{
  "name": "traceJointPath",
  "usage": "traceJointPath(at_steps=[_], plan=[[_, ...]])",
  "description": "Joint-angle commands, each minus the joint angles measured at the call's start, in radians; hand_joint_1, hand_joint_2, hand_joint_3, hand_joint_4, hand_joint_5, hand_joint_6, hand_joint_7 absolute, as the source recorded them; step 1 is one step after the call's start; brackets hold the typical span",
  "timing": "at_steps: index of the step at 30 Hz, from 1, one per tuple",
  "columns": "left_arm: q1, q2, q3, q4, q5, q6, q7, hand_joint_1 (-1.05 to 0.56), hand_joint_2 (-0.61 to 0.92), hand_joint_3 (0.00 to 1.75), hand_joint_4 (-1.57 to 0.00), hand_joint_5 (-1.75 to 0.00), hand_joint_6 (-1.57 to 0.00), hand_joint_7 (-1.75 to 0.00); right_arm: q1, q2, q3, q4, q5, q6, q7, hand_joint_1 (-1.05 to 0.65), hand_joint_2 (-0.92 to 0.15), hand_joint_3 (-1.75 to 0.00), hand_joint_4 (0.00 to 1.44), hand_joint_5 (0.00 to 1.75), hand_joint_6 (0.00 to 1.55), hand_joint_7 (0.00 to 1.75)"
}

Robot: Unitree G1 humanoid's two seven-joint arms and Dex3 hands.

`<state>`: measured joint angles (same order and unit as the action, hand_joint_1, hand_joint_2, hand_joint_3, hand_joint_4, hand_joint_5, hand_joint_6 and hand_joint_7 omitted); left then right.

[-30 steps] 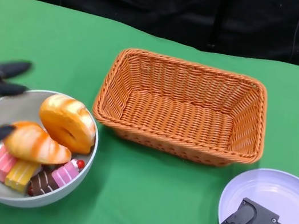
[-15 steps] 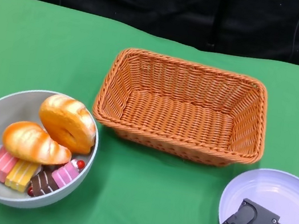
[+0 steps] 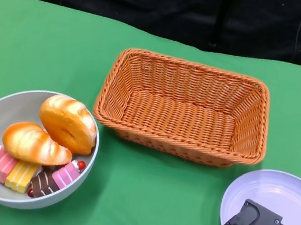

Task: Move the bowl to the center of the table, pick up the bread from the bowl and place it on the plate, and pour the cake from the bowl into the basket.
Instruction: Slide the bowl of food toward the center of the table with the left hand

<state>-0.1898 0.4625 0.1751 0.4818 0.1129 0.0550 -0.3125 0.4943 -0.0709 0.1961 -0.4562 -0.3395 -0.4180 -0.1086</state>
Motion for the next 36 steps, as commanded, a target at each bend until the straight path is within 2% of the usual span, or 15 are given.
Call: traceJointPath(at_steps=[1,4,5,8,14,17,18,24,28,32,36], plan=[[-0.046,0.032,-0.009,0.054,-0.047,0.056,-0.082,-0.66,0.92,0.69,-0.01,-0.06,0.00,-0.02,0.013,-0.010,0.001,-0.019,0.005,-0.037,0.005,0.00,-0.15,-1.70,0.93,1.75,0.87,1.38],[-0.077,0.035,-0.001,0.074,-0.106,0.143,-0.147,-0.72,0.92,0.69,0.00,-0.04,0.00,0.00,0.016,-0.012,0.000,-0.020,0.007,-0.037,0.006,0.00,-0.15,-1.70,0.93,1.75,0.87,1.38],[-0.097,0.027,0.029,0.074,-0.169,0.226,-0.185,-0.72,0.92,0.69,0.00,-0.04,0.00,0.00,0.016,-0.011,0.000,-0.021,0.006,-0.038,0.005,0.00,-0.15,-1.70,0.93,1.75,0.87,1.38],[-0.122,0.022,0.069,0.060,-0.270,0.362,-0.235,-0.67,0.92,0.66,0.00,0.00,0.00,0.00,0.018,-0.010,0.001,-0.023,0.004,-0.038,0.005,0.00,-0.16,-1.69,0.93,1.75,0.87,1.38],[-0.117,0.031,0.062,0.037,-0.291,0.398,-0.231,-0.66,0.92,0.65,0.00,0.00,0.00,0.00,0.020,-0.010,0.002,-0.026,0.004,-0.037,0.006,-0.01,-0.16,-1.69,0.94,1.75,0.87,1.38],[-0.138,-0.008,0.121,-0.071,-0.472,0.685,-0.290,-0.66,0.92,0.69,0.00,0.00,0.00,0.00,0.019,-0.009,0.003,-0.036,0.000,-0.029,0.008,-0.01,-0.16,-1.70,0.93,1.75,0.87,1.38],[-0.138,-0.016,0.126,-0.105,-0.503,0.746,-0.285,-0.66,0.92,0.70,0.00,0.00,0.00,0.00,0.019,-0.009,0.002,-0.038,0.003,-0.027,0.009,-0.01,-0.16,-1.70,0.92,1.75,0.87,1.38],[-0.119,-0.038,0.111,-0.231,-0.563,0.906,-0.239,-0.67,0.92,0.73,0.00,0.00,0.00,0.00,0.015,-0.009,0.001,-0.039,0.013,-0.028,0.012,0.00,-0.15,-1.71,0.92,1.75,0.87,1.39],[-0.113,-0.058,0.121,-0.285,-0.586,0.981,-0.198,-0.66,0.92,0.74,0.00,0.00,0.00,0.00,0.014,-0.007,0.002,-0.045,0.007,-0.024,0.012,0.00,-0.14,-1.72,0.92,1.75,0.87,1.39],[-0.105,-0.116,0.150,-0.364,-0.617,1.087,-0.111,-0.64,0.92,0.74,0.00,0.00,0.00,0.00,0.013,-0.007,0.003,-0.054,0.015,-0.020,0.015,0.00,-0.14,-1.73,0.92,1.75,0.87,1.39],[-0.101,-0.141,0.169,-0.397,-0.631,1.126,-0.072,-0.64,0.92,0.76,0.00,0.00,0.00,0.00,0.014,-0.008,0.001,-0.056,0.017,-0.022,0.016,0.01,-0.13,-1.73,0.91,1.74,0.87,1.39]])
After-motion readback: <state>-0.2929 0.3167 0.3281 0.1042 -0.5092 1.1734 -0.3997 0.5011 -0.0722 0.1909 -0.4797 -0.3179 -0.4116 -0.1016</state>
